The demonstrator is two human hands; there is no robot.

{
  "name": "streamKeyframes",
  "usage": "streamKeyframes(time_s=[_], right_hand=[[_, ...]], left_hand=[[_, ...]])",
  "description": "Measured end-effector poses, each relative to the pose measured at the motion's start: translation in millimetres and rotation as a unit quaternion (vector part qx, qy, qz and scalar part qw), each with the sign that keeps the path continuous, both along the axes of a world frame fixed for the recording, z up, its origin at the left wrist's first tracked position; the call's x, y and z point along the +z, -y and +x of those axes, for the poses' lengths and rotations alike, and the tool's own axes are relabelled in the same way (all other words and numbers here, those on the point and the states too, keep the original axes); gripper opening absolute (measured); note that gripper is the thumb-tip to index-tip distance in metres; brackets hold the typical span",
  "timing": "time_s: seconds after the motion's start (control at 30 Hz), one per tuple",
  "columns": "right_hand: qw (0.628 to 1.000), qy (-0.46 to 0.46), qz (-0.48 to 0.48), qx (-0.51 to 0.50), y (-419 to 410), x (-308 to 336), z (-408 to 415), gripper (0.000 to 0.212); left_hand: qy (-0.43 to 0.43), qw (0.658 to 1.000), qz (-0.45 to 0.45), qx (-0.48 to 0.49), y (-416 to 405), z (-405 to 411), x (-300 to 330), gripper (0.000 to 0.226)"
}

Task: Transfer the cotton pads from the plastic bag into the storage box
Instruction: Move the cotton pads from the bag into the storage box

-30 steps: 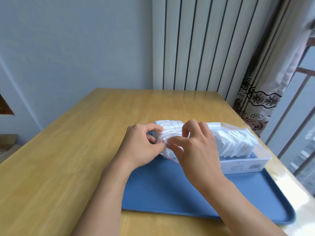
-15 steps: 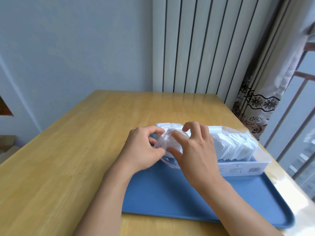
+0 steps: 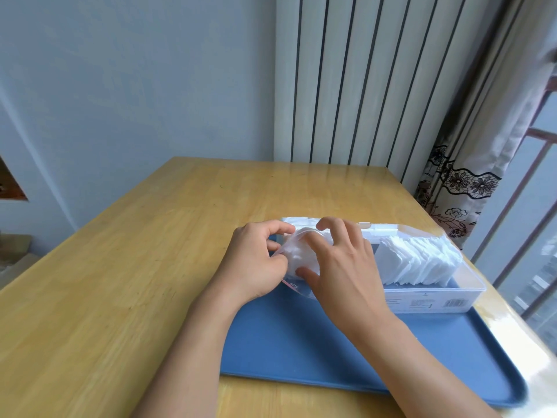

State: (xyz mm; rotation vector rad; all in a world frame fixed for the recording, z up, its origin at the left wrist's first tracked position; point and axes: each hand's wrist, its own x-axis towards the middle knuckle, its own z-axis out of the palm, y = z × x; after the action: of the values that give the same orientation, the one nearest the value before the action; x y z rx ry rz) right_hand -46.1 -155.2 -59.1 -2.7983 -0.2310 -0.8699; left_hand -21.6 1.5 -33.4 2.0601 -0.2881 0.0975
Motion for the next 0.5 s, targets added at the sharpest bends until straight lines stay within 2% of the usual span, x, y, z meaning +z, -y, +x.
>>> streamKeyframes(time_s=[0.2,0.33,0.5], right_hand=[[0.999,-0.013,0.025,0.024,2.3,-2.5,0.6,0.041],[0.999,-0.011,0.031,0.036,2.6,-0.1,-3.0,0.045],[0.999,-0.02,0.011,0.03,-0.4,1.2,-3.4,0.044]], left_hand=[[-0.002,1.0,0.004,0.004,2.7,-1.8,1.9,0.041],[-0.006,1.0,-0.01,-0.001,2.4,-2.9,3.0,0.032],[-0.005,1.0,0.0,-0.002,1.7,-2.7,3.1,0.026]])
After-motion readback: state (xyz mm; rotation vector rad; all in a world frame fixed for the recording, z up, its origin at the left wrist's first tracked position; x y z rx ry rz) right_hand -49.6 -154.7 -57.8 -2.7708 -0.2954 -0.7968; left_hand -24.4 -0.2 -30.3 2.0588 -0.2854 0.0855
